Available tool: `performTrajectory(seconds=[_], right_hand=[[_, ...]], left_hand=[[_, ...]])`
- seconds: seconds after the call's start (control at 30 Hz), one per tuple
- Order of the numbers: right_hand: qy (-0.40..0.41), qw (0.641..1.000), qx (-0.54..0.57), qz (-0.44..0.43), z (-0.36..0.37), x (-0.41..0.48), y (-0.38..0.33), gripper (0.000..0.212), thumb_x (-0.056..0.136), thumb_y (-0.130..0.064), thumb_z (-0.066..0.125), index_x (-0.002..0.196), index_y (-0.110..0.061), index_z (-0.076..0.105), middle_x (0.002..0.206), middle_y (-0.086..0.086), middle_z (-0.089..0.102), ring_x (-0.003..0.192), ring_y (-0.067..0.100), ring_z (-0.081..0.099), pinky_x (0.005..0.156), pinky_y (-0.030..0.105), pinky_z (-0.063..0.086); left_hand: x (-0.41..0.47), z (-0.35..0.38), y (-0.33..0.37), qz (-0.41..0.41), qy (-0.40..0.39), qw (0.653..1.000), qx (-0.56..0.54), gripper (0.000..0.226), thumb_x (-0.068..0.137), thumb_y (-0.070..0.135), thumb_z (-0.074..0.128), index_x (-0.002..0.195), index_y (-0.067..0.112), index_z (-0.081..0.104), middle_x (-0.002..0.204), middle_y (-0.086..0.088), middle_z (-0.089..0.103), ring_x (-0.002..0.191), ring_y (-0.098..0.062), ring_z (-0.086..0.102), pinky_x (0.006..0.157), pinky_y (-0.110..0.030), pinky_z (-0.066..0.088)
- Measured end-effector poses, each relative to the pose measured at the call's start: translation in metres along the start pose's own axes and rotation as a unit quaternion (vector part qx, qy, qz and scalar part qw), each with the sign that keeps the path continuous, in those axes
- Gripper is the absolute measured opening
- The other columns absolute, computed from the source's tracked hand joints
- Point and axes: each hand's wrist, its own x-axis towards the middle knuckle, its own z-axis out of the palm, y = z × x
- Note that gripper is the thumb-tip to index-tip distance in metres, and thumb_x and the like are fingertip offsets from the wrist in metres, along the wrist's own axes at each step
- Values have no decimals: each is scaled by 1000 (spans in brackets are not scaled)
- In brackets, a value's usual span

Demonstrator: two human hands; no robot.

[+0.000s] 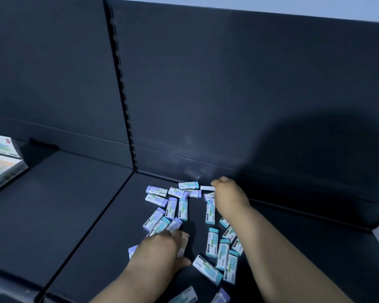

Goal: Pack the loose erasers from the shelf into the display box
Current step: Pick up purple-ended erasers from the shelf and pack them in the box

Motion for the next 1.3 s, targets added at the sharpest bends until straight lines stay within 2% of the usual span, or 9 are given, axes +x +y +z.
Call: performTrajectory(seconds=[0.17, 0.37, 0.5, 0.63, 0.73, 0.9, 0.97, 1.17, 1.3], right_hand=[[-4, 989, -141, -50, -6, 9, -21, 33, 80, 1, 52, 110, -9, 57, 116, 9, 53, 108, 30, 52, 70, 31, 39], [17, 975, -198, -99, -4, 8, -28, 29, 82, -6, 53, 110, -9, 54, 115, 8, 53, 105, 28, 51, 68, 30, 34], [31, 989, -128, -74, -14, -13, -23, 25, 84, -6, 48, 109, -7, 48, 114, 9, 49, 105, 27, 46, 71, 31, 34], [27, 997, 64, -27, -23, -45, -18, 12, 93, -16, 39, 96, -8, 47, 94, 9, 56, 78, 25, 51, 64, 31, 36], [-43, 991, 110, -68, -28, -66, -15, 18, 94, -18, 36, 94, -12, 52, 95, 6, 57, 87, 25, 53, 78, 38, 44], [-217, 965, 97, -115, -17, -77, -28, 23, 94, -27, 43, 107, -28, 62, 112, 0, 58, 104, 16, 54, 94, 34, 42], [-199, 969, 96, -111, -6, -75, -39, 25, 91, -30, 51, 115, -30, 58, 117, 1, 58, 108, 19, 53, 94, 34, 42], [-136, 988, 43, -62, 1, -86, -52, 66, 71, -49, 71, 127, -27, 45, 122, -1, 50, 114, 18, 44, 96, 32, 36], [-131, 990, -14, -58, 4, -95, -55, 65, 65, -48, 73, 122, -29, 46, 123, -3, 45, 118, 17, 37, 100, 35, 32]], left_hand=[[0, -9, -16, 52, -12, 998, 14, 62, 82, 48, 60, 137, 32, 37, 129, 3, 45, 122, -19, 42, 94, -26, 35], [8, -7, -25, 121, 8, 992, 27, 65, 84, 42, 59, 141, 35, 29, 143, 10, 24, 130, -14, 24, 104, -29, 23], [15, -6, -27, 156, 0, 988, -2, 71, 82, 40, 63, 142, 33, 25, 150, 17, 19, 134, -12, 16, 107, -28, 16], [23, -5, -30, 186, -21, 982, -26, 75, 80, 40, 65, 143, 32, 27, 144, 14, 32, 130, -11, 20, 107, -25, 17], [28, -5, -34, 194, -21, 981, -3, 76, 77, 47, 66, 142, 31, 30, 141, 9, 33, 128, -13, 23, 106, -26, 19], [25, -4, -42, 208, -36, 977, 15, 76, 75, 47, 68, 140, 33, 32, 144, 8, 27, 131, -14, 20, 107, -26, 17], [23, -4, -46, 216, -51, 975, 18, 75, 74, 48, 69, 139, 33, 33, 141, 7, 29, 129, -15, 22, 109, -26, 20], [19, -3, -53, 219, -63, 974, 6, 82, 73, 47, 70, 141, 27, 29, 136, 3, 23, 128, -17, 22, 109, -28, 23], [23, -5, -52, 226, -58, 972, 1, 76, 73, 48, 70, 137, 23, 38, 134, 2, 24, 126, -17, 25, 107, -26, 24]])
